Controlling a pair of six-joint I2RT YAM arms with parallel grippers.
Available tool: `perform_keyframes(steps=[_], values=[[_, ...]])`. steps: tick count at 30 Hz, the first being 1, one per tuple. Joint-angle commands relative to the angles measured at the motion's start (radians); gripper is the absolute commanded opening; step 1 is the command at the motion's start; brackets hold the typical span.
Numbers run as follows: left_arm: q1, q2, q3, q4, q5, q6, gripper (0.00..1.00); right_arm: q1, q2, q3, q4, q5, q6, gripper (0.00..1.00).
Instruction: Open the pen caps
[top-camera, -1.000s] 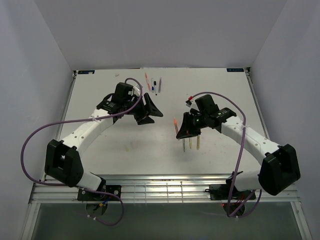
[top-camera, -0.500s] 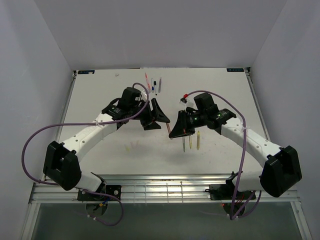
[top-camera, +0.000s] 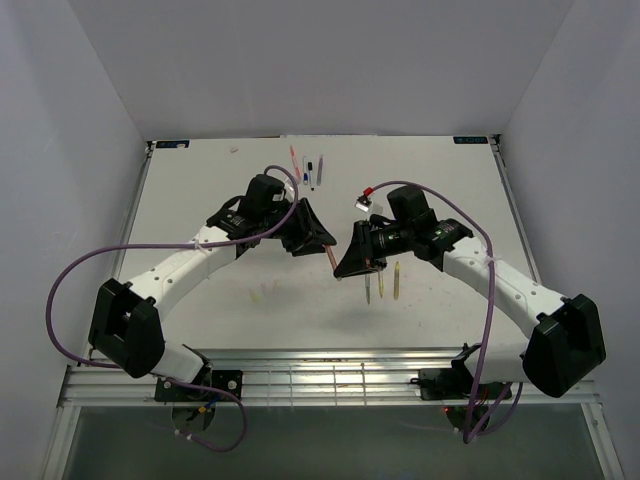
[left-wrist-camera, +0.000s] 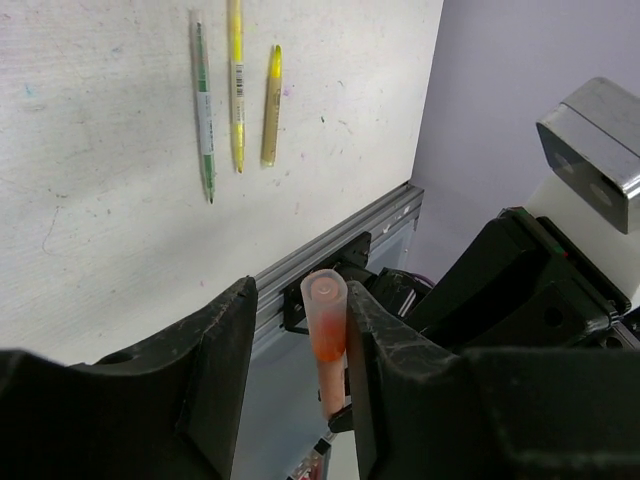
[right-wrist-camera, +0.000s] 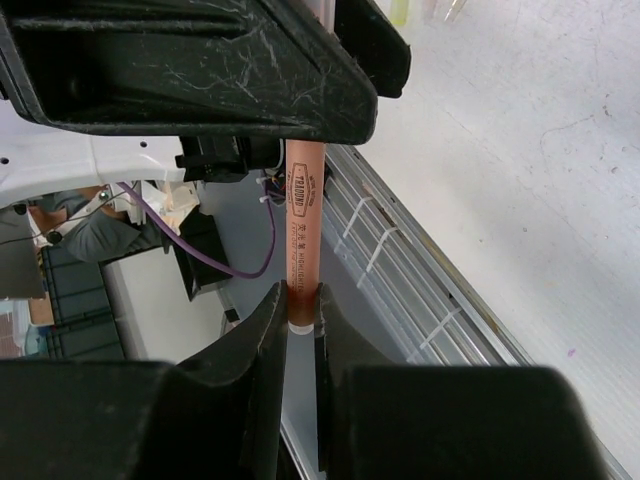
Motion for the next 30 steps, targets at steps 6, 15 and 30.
perform_keyframes(steps=[6, 15, 30], values=[[-0.007, -0.004, 0.036, 0.009, -0.026, -0.001, 0.28, 0.007, -0.014, 0.032, 0.042, -0.060, 0.003, 0.08], [-0.010, -0.003, 0.042, -0.007, -0.017, 0.018, 0.04, 0.007, 0.111, 0.133, 0.045, -0.082, -0.028, 0.41], [-0.001, 0.097, 0.186, -0.156, -0.120, 0.013, 0.00, 0.059, 0.139, 0.184, -0.176, 0.143, -0.174, 0.08]])
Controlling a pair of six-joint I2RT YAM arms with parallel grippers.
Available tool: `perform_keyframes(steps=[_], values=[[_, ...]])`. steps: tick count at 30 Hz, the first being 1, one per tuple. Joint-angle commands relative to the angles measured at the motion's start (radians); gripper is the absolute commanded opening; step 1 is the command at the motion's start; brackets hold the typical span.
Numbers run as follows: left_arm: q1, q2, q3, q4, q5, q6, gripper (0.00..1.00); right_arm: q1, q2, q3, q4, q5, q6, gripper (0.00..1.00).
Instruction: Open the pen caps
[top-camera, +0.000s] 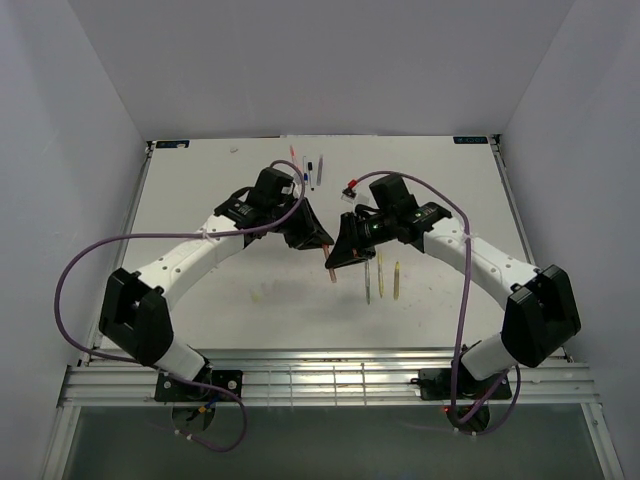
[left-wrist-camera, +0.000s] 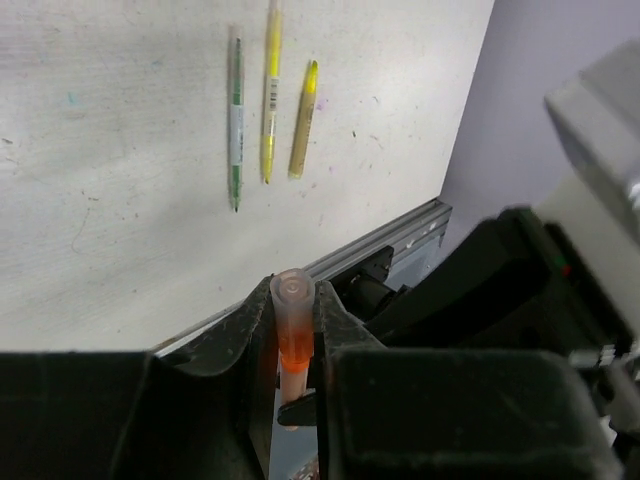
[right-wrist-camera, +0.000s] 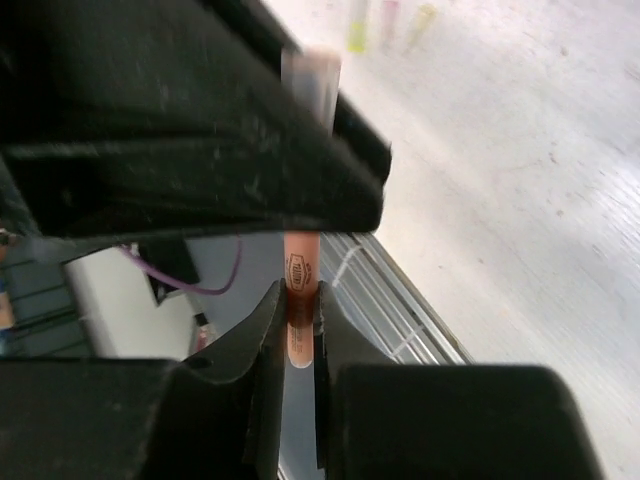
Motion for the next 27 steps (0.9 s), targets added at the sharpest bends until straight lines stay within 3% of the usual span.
perform_keyframes(steps=[1, 6, 11, 15, 19, 23, 27], values=[[0.023, 0.051, 0.102, -0.056, -0.070, -0.003, 0.00, 0.078, -0.054, 0.050, -0.173, 0.171, -0.120, 0.08], [0.099, 0.161, 0.226, -0.068, -0.053, 0.007, 0.00, 0.197, -0.091, 0.024, -0.366, 0.508, -0.203, 0.08], [0.157, 0.226, 0.331, -0.082, -0.037, 0.064, 0.00, 0.210, -0.159, -0.046, -0.363, 0.555, -0.175, 0.08], [0.159, 0.153, 0.254, -0.154, -0.115, 0.159, 0.00, 0.078, -0.168, -0.059, -0.342, 0.457, -0.167, 0.08], [0.166, -0.011, 0.038, -0.203, -0.220, 0.178, 0.00, -0.147, -0.144, -0.089, -0.330, 0.413, -0.236, 0.08], [0.169, -0.119, -0.124, -0.217, -0.246, 0.224, 0.00, -0.272, -0.097, -0.094, -0.334, 0.438, -0.276, 0.08], [0.169, -0.159, -0.189, -0.215, -0.251, 0.244, 0.00, -0.373, -0.071, -0.117, -0.325, 0.475, -0.281, 0.08]])
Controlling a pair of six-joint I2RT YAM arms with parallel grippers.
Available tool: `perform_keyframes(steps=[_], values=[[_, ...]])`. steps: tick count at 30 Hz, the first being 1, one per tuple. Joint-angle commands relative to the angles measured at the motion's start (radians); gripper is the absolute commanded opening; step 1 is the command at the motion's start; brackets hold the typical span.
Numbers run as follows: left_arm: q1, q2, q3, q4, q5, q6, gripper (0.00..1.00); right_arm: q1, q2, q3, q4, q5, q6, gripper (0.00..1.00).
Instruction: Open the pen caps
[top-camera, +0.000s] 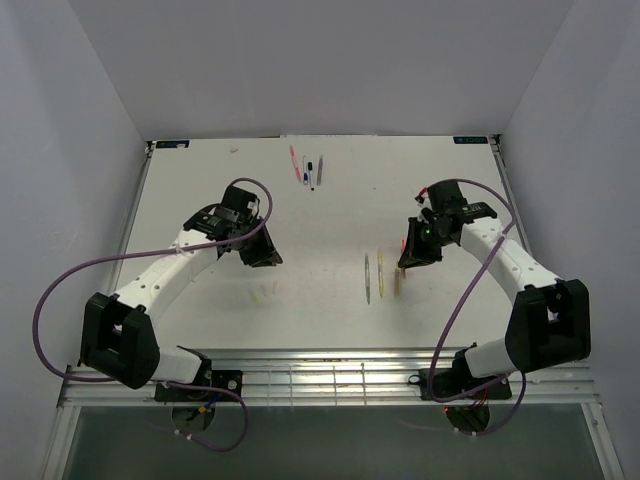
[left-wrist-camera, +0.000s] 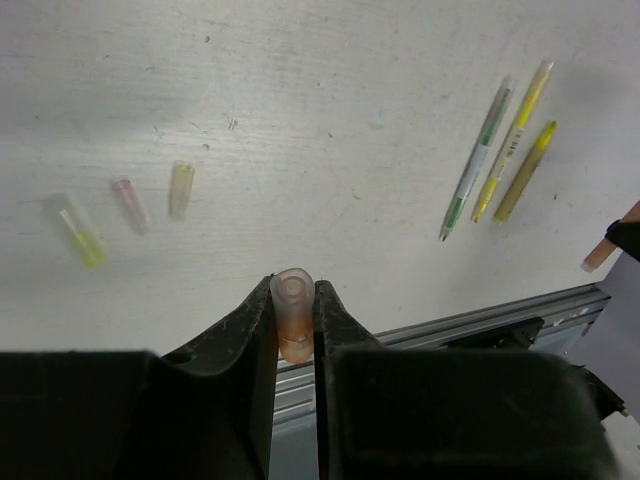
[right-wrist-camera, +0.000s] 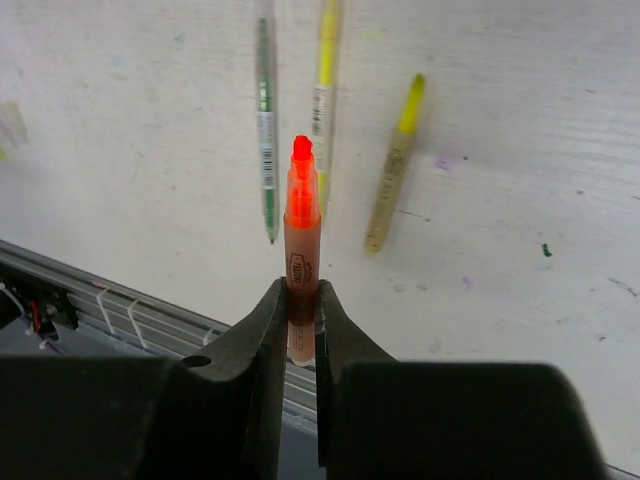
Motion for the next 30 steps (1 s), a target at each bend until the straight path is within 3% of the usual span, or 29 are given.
perform_keyframes(steps=[1, 6, 18, 30], values=[[0.002, -0.029, -0.034, 0.006, -0.023, 0.051, 0.00, -0.072, 0.016, -0.026, 0.000, 0.033, -0.039, 0.08], [-0.021, 0.074, -0.008, 0.032, 0.022, 0.091, 0.00, -0.138, 0.031, -0.061, 0.003, 0.056, -0.074, 0.08], [-0.109, 0.299, 0.060, -0.014, -0.107, 0.086, 0.00, -0.209, 0.074, -0.115, 0.060, 0.007, -0.100, 0.08], [-0.130, 0.358, 0.066, -0.046, -0.170, 0.094, 0.04, -0.209, 0.132, -0.131, 0.101, -0.013, -0.110, 0.09]])
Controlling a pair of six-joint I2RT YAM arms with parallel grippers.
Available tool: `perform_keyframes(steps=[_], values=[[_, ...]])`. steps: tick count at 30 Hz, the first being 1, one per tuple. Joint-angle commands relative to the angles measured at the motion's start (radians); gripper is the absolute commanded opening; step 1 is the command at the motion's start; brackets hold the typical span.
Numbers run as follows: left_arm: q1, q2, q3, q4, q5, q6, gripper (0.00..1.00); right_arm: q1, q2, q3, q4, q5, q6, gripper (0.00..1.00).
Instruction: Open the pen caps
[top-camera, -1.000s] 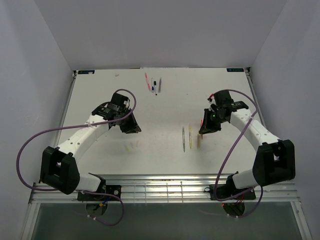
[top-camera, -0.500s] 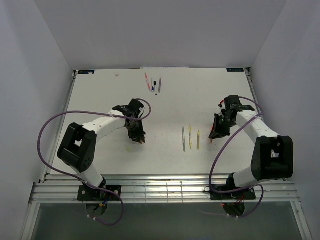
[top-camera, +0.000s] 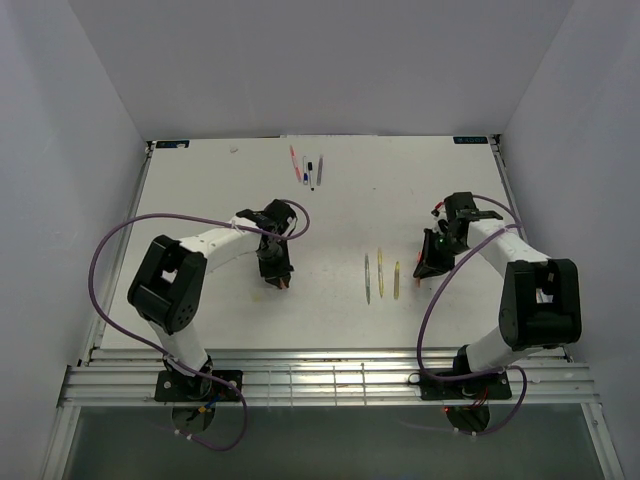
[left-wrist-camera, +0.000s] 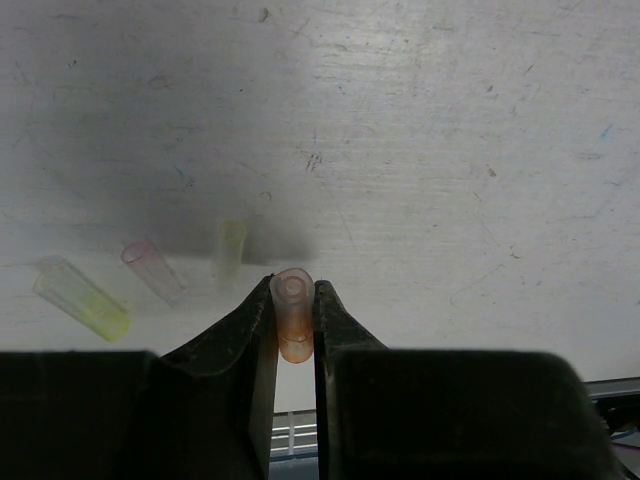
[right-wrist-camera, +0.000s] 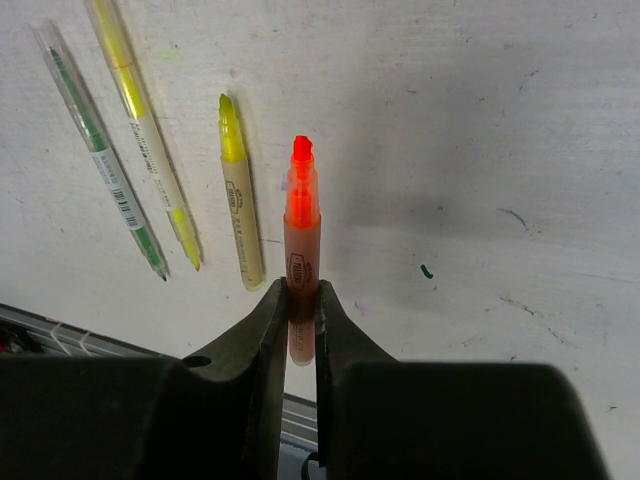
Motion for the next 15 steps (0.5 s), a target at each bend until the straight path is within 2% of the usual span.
perform_keyframes(steps=[1, 3, 11, 15], values=[[-0.007, -0.002, 0.021, -0.011, -0.035, 0.011, 0.05, -0.001, 0.019, -0.019, 0.032, -0.022, -0.017, 0.10], [-0.010, 0.001, 0.018, -0.011, -0.043, 0.010, 0.11, -0.001, 0.025, -0.019, 0.038, -0.031, -0.015, 0.11], [-0.019, 0.027, 0.001, -0.011, -0.044, 0.008, 0.20, -0.001, 0.039, -0.022, 0.054, -0.051, -0.012, 0.14], [-0.020, 0.034, -0.015, -0.009, -0.047, 0.004, 0.29, 0.001, 0.039, -0.037, 0.063, -0.053, -0.012, 0.15]])
